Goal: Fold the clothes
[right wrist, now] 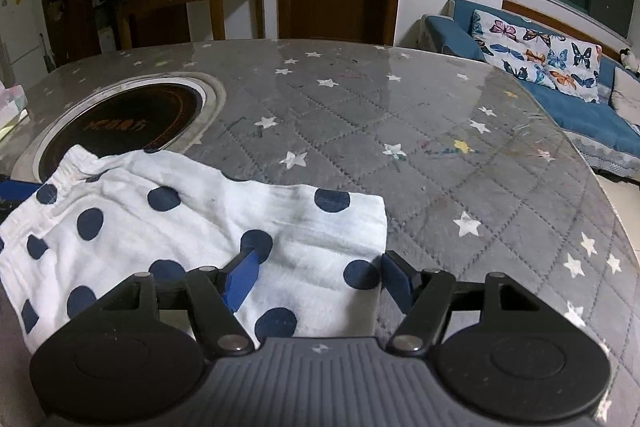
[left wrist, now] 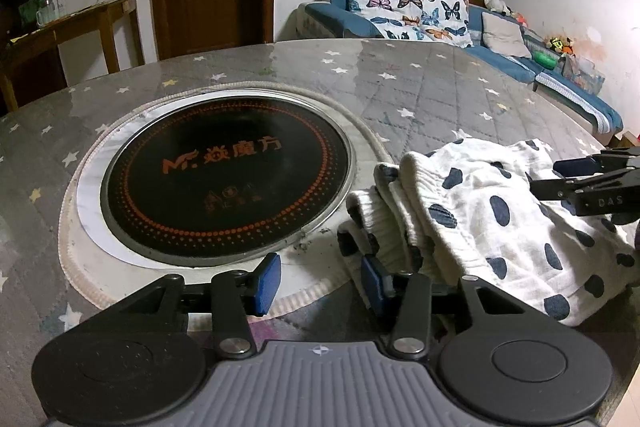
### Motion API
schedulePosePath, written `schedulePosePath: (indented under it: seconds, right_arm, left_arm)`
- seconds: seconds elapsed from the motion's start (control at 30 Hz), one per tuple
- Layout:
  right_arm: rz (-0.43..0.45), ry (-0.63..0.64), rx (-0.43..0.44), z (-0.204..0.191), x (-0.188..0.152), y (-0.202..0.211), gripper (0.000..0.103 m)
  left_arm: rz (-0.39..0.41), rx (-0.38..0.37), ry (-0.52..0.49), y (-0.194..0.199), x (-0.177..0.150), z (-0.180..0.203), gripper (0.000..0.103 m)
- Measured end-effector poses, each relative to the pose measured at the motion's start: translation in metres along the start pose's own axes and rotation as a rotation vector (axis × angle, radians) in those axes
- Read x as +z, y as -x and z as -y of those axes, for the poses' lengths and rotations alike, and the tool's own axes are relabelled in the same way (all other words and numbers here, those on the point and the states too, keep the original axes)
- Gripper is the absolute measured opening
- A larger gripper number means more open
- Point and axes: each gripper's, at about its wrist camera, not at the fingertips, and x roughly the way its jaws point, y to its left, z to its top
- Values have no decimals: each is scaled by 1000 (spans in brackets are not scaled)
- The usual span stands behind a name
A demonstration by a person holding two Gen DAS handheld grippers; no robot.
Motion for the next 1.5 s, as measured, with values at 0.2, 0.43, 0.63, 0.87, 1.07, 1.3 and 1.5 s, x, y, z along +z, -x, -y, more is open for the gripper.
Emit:
schedulePosePath:
  seconds: [0.2, 0.43, 0.63, 0.87, 1.07, 1.3, 1.5]
  right_arm:
    - [2, 19, -2, 3, 10, -12, 70]
    - [36, 77, -11, -6, 18, 5, 69]
    - [85, 145, 81, -41, 16, 37, 69]
    - [126, 245, 230, -97, 11, 49, 69]
    - [99, 278, 257, -119, -2, 32, 66]
    - [166, 341, 247, -125, -5, 55, 63]
    - [168, 491, 299, -153, -17, 67, 61]
  left_arm:
    - [-4, 2, 16, -2, 2, 2, 47]
    - [19, 3, 49, 12, 6, -5, 49]
    - [65, -19, 50, 26, 18, 2, 57]
    - [57, -59, 57, 25, 23, 17, 61]
    - [47, -51, 77, 21, 22, 17, 61]
    - [63, -42, 109, 30, 27, 8, 61]
    - [-4, -83, 210, 21, 27, 6, 67]
